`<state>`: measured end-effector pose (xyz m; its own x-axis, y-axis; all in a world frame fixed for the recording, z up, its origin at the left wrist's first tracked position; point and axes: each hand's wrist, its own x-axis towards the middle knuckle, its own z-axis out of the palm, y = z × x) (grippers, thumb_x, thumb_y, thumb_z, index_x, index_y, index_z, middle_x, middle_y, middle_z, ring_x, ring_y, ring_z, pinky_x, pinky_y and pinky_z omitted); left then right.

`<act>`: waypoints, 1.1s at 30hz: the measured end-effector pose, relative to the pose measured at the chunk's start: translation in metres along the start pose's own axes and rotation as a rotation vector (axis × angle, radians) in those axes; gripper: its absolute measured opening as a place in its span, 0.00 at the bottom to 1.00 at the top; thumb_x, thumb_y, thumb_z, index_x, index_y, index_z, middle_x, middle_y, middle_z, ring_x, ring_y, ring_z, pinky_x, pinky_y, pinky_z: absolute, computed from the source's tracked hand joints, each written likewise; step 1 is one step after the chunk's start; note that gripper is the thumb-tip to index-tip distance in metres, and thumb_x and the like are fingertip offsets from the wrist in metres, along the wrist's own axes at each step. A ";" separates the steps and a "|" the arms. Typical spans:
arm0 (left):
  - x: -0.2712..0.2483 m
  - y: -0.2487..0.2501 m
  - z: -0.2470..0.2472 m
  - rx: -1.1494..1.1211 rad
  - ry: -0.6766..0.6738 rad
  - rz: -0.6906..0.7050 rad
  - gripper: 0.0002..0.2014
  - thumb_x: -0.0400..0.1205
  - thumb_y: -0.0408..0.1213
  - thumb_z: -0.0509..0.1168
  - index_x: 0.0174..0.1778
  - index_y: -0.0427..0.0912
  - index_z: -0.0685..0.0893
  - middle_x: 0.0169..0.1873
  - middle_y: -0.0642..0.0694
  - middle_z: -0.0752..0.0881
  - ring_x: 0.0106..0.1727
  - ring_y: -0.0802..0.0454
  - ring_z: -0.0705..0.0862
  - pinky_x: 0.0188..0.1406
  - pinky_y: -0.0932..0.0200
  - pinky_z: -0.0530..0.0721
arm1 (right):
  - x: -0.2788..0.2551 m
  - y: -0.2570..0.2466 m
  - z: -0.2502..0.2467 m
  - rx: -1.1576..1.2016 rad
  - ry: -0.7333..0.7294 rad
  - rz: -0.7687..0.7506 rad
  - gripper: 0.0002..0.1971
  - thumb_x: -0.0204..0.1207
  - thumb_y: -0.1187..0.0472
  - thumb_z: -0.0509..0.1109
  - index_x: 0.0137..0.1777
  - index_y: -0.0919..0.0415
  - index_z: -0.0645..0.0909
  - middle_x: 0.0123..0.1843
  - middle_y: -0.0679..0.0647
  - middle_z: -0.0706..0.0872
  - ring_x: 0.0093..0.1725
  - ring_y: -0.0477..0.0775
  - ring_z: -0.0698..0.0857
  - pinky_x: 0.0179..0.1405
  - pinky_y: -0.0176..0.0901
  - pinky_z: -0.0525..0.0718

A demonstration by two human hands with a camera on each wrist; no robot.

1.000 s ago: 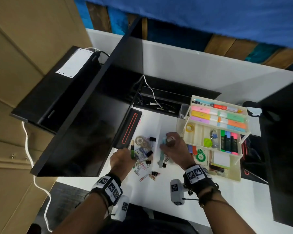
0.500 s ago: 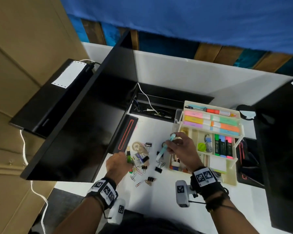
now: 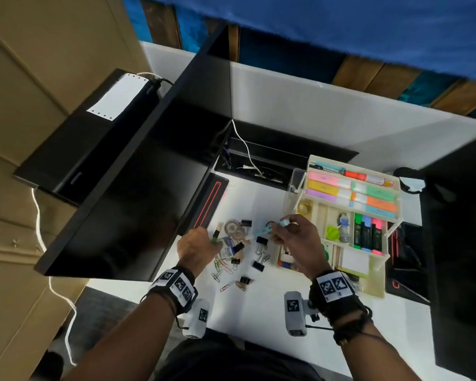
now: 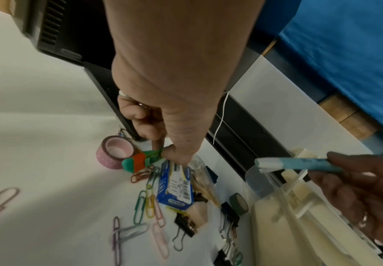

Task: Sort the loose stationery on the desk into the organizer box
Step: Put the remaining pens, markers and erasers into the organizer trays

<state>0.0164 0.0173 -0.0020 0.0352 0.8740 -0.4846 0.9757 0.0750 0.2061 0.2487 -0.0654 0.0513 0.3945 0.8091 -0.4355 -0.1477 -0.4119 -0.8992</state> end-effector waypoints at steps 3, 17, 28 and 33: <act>-0.003 0.002 -0.011 -0.056 0.000 0.037 0.19 0.78 0.59 0.73 0.36 0.46 0.85 0.27 0.54 0.84 0.25 0.60 0.81 0.21 0.65 0.73 | -0.005 -0.003 -0.009 0.004 0.015 -0.011 0.14 0.81 0.65 0.78 0.58 0.74 0.80 0.45 0.65 0.94 0.41 0.64 0.93 0.40 0.45 0.92; 0.007 0.138 -0.092 -0.525 0.098 0.591 0.09 0.86 0.38 0.65 0.43 0.54 0.75 0.31 0.47 0.87 0.29 0.50 0.88 0.32 0.43 0.89 | 0.037 -0.084 -0.164 0.043 0.338 -0.305 0.06 0.81 0.76 0.73 0.51 0.66 0.82 0.44 0.60 0.90 0.36 0.50 0.89 0.41 0.41 0.90; 0.044 0.271 -0.095 -0.273 0.212 0.917 0.07 0.88 0.33 0.64 0.50 0.47 0.86 0.45 0.52 0.88 0.45 0.55 0.84 0.49 0.50 0.86 | 0.111 -0.075 -0.257 -0.637 0.328 -0.389 0.09 0.83 0.64 0.71 0.56 0.51 0.87 0.48 0.50 0.92 0.47 0.51 0.90 0.53 0.58 0.91; 0.057 0.289 -0.076 -0.118 0.259 0.829 0.08 0.87 0.34 0.64 0.54 0.49 0.87 0.49 0.49 0.89 0.52 0.46 0.84 0.55 0.45 0.83 | 0.120 -0.066 -0.249 -0.784 0.284 -0.382 0.16 0.82 0.69 0.66 0.58 0.48 0.87 0.54 0.51 0.90 0.55 0.55 0.88 0.57 0.50 0.86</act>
<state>0.2842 0.1258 0.0949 0.6588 0.7495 0.0654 0.6284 -0.5960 0.4998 0.5316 -0.0455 0.0687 0.5135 0.8581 0.0054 0.6555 -0.3882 -0.6478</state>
